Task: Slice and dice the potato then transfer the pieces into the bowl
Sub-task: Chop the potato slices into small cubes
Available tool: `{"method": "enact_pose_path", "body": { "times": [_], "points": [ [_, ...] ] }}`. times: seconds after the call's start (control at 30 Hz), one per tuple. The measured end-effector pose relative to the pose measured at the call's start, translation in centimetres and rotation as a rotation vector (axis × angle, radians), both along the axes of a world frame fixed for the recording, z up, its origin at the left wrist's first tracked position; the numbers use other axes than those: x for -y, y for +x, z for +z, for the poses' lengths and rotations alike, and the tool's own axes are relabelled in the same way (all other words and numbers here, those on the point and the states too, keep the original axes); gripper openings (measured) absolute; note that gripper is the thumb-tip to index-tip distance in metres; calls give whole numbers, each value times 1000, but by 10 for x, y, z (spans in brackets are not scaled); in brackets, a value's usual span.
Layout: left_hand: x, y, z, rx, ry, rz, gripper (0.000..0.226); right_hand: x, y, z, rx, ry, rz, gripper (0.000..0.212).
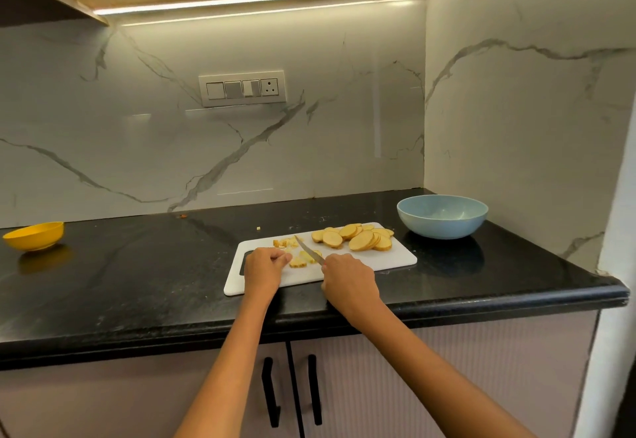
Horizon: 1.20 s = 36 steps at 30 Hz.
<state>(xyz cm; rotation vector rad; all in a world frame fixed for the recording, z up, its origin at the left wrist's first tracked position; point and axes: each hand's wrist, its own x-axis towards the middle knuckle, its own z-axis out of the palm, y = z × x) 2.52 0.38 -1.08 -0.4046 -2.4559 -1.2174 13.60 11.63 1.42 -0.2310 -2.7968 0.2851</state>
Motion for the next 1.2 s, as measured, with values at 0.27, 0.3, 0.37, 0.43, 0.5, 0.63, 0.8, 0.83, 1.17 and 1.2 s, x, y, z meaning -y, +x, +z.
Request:
{"method": "enact_pose_path", "body": {
  "times": [0.27,0.3,0.37,0.43,0.5,0.63,0.8,0.83,1.17,1.2],
  "points": [
    [4,1,-2,22,-20,-11,25,-5,-6,-2,49,-74,36,24],
    [3,0,-1,24,-22,-14,26,-5,-6,-2,49,-64,40,24],
    [3,-1,-1,13,-37,-21,23,-5,-6,-1,49,-40,42,23],
    [3,-1,0,12,-52,-34,20,-4,-6,-1,50,-25,40,23],
    [3,-3,0,20,-49,-52,18,-3,-6,-1,45,-5,40,22],
    [4,-6,1,32,-71,-79,17,1,-9,2,61,20,35,22],
    [6,-4,4,21,-112,-87,16,6,-10,9,89,105,73,24],
    [6,-3,3,15,-117,-88,15,8,-6,9,88,142,85,25],
    [7,-6,-3,5,-79,-59,17,-9,-11,-1,17,-26,68,23],
    [8,-7,-3,0,-53,-45,18,-13,-14,-4,5,-111,59,24]
  ]
}}
